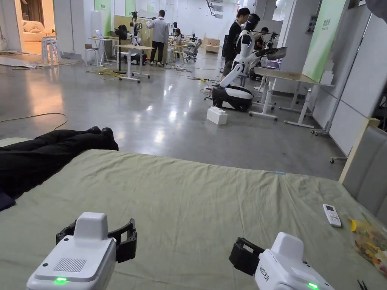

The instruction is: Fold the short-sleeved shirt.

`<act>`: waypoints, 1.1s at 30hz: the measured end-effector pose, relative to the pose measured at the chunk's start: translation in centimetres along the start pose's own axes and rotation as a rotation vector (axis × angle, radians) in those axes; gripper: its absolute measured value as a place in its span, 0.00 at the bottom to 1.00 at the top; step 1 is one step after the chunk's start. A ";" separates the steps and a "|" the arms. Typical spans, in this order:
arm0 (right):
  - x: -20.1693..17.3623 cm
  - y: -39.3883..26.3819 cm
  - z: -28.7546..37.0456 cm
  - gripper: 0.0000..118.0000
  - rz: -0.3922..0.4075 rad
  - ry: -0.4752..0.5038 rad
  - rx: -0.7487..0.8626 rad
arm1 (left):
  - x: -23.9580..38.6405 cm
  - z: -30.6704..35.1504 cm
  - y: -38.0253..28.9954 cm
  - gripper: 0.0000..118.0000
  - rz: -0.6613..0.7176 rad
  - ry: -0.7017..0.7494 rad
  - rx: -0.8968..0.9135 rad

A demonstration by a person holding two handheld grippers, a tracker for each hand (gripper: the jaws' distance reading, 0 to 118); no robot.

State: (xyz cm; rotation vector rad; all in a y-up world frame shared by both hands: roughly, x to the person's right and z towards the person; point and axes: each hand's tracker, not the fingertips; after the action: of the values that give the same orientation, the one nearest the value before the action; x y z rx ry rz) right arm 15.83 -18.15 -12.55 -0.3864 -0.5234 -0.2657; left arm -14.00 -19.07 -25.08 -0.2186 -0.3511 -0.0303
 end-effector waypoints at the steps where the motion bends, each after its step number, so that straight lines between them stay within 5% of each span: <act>1: 0.0 0.0 0.0 1.00 0.002 0.004 -0.005 | 0.0 0.1 0.0 0.75 0.001 0.000 -0.001; 11: 0.6 -0.5 -0.1 1.00 -0.005 -0.004 -0.016 | 0.2 0.5 -0.2 0.75 -0.012 -0.006 0.006; 24: 1.4 -1.3 -0.4 1.00 0.129 -0.009 0.146 | 0.5 0.2 -0.8 0.75 -0.023 0.015 0.058; 33: 1.4 -1.3 -1.0 1.00 0.149 0.005 0.244 | 0.0 -0.4 -0.5 0.75 -0.033 0.013 0.085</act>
State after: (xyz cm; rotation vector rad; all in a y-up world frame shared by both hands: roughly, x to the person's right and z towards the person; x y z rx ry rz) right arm 16.98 -19.97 -12.24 -0.1865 -0.5131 -0.0576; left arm -13.90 -19.63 -25.35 -0.1280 -0.3423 -0.0491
